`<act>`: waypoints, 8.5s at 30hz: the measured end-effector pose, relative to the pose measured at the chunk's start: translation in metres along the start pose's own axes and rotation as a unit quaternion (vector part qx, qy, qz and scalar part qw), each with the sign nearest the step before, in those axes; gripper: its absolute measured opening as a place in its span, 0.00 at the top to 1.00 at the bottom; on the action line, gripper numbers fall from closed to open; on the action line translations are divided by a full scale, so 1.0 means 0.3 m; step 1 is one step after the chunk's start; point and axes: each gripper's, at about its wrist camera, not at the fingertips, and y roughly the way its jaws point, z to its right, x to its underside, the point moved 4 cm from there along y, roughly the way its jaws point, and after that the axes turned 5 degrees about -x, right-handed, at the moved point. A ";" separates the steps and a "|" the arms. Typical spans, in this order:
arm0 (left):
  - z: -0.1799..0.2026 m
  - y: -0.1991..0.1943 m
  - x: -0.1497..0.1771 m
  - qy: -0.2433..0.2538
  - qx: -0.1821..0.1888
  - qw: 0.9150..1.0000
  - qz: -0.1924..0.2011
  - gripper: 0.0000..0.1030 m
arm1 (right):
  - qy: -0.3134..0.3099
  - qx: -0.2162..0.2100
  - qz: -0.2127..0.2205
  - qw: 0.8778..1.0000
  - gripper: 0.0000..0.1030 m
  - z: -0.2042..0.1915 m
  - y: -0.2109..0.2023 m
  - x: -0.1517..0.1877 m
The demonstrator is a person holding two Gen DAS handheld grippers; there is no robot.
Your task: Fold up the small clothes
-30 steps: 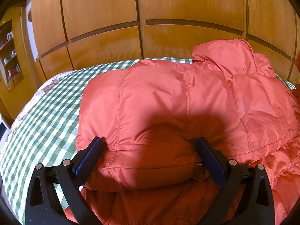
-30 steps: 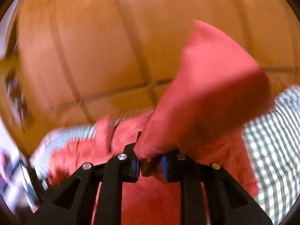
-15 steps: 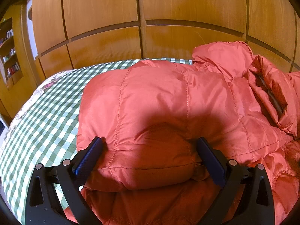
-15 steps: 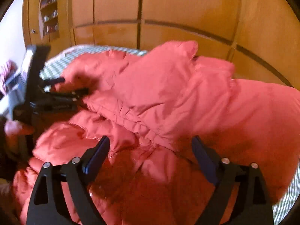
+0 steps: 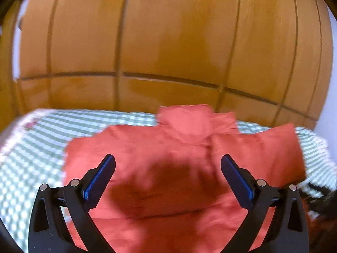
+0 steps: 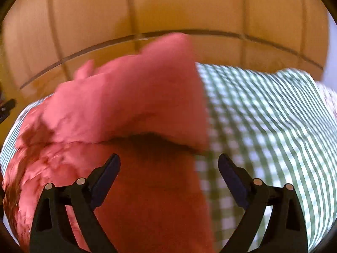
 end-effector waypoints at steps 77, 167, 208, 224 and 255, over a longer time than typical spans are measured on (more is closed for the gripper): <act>-0.046 0.295 0.262 -0.103 0.081 0.985 -0.110 0.88 | 0.064 0.085 -0.043 0.993 0.02 0.150 0.446 -0.292; -0.486 -0.390 0.699 -0.204 0.167 0.929 -0.260 0.18 | 0.148 -0.365 -0.198 0.898 0.17 0.080 -0.272 0.545; -0.341 -0.676 0.293 -0.423 0.458 0.780 -0.051 0.87 | 0.284 -0.651 0.116 0.694 0.76 0.203 -0.541 0.041; -0.465 -0.149 0.293 -0.518 0.286 0.802 -0.087 0.31 | 0.411 -0.492 0.082 0.763 0.30 0.257 -0.020 -0.104; -0.052 0.246 0.179 -0.072 0.084 0.983 -0.149 0.21 | -0.034 -0.128 -0.036 0.991 0.10 -0.068 0.321 -0.231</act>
